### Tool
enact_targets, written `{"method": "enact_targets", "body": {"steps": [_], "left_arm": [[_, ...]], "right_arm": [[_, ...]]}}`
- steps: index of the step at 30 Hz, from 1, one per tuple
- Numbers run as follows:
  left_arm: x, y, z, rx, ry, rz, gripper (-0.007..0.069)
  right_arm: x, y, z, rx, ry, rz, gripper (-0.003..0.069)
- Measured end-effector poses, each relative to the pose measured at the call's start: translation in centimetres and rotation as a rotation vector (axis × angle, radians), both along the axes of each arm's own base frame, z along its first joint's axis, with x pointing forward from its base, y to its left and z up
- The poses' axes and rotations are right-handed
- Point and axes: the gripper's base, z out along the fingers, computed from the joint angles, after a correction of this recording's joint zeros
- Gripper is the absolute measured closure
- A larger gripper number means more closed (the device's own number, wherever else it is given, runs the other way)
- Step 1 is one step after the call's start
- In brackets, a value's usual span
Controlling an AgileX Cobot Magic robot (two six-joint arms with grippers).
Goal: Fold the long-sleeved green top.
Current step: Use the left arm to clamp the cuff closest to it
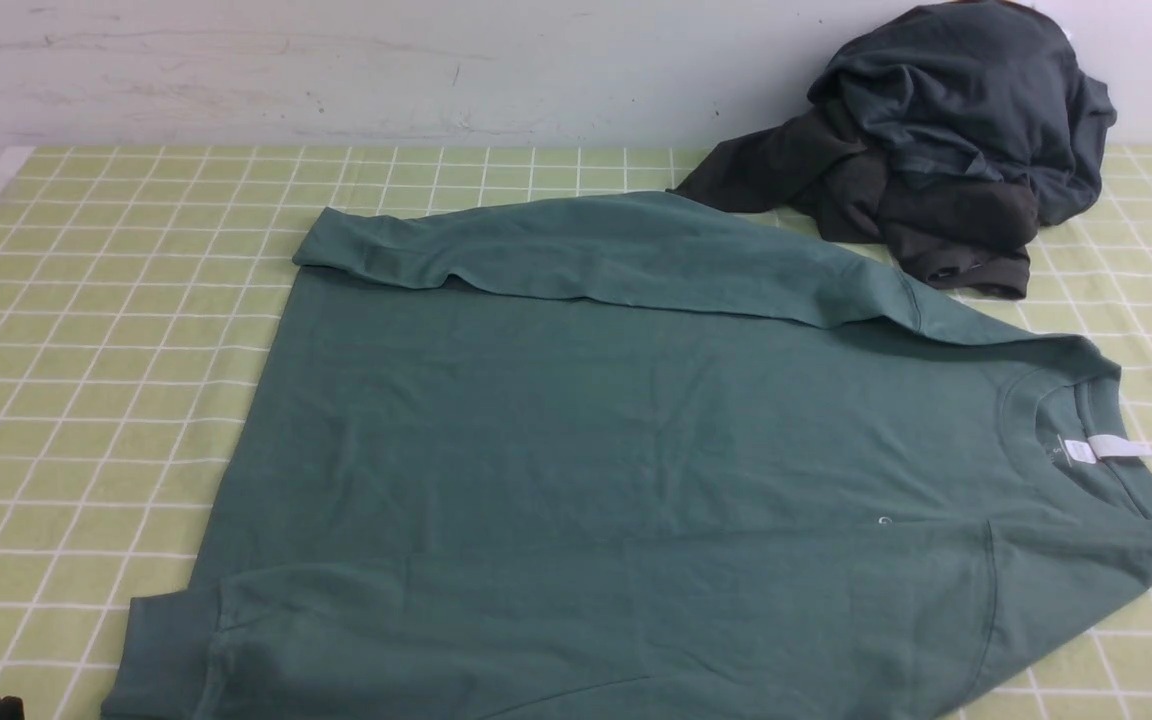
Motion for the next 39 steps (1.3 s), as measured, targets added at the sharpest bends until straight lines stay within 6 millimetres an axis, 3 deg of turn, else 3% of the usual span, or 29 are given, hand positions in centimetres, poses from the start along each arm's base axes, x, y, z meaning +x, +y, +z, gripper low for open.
{"method": "enact_targets", "body": {"steps": [5, 11, 13, 14, 18, 23, 28, 31, 33, 34, 37, 39], "left_arm": [[0.0, 0.0, 0.1, -0.001, -0.012, 0.000, 0.0628], [0.4, 0.0, 1.4, -0.014, -0.185, 0.007, 0.0628], [0.4, 0.1, 3.0, -0.027, -0.360, 0.013, 0.0628], [0.4, 0.1, 3.0, -0.027, -0.360, 0.013, 0.0628], [-0.2, 0.2, 5.4, -0.072, -0.628, 0.021, 0.0628], [-1.4, 0.4, 7.7, -0.244, -0.891, 0.000, 0.0628], [-2.7, 0.2, 12.6, -0.312, -0.944, -0.052, 0.0628], [-2.6, 0.0, 17.3, -0.208, -0.859, -0.041, 0.0628], [-1.8, 0.0, 19.1, -0.138, -0.781, -0.023, 0.0628], [-0.5, 0.0, 20.5, -0.083, -0.691, -0.004, 0.0628], [3.6, 0.0, 21.3, -0.033, -0.467, 0.032, 0.0628], [5.4, 0.0, 20.6, -0.021, -0.361, 0.044, 0.0628]], "right_arm": [[0.1, 0.0, 0.3, 0.014, -0.048, -0.005, 0.0666], [0.1, -0.1, 2.9, 0.010, -0.338, -0.013, 0.0666], [-0.2, -0.2, 4.4, 0.010, -0.514, -0.017, 0.0666], [-0.3, -0.2, 4.6, 0.010, -0.529, -0.017, 0.0666], [-1.5, -0.3, 7.0, 0.146, -0.834, -0.007, 0.0666], [-2.4, -0.4, 8.0, 0.277, -0.991, 0.034, 0.0666], [-3.8, -0.2, 9.2, 0.345, -1.187, 0.112, 0.0666], [-3.7, -0.1, 10.1, 0.327, -1.150, 0.111, 0.0666], [-3.5, 0.0, 11.5, 0.288, -1.105, 0.110, 0.0666], [-2.6, 0.3, 13.0, 0.207, -0.993, 0.102, 0.0666], [-0.2, 0.6, 16.0, 0.034, -0.768, 0.082, 0.0666], [1.2, 0.5, 16.4, -0.020, -0.648, 0.064, 0.0666]]}}
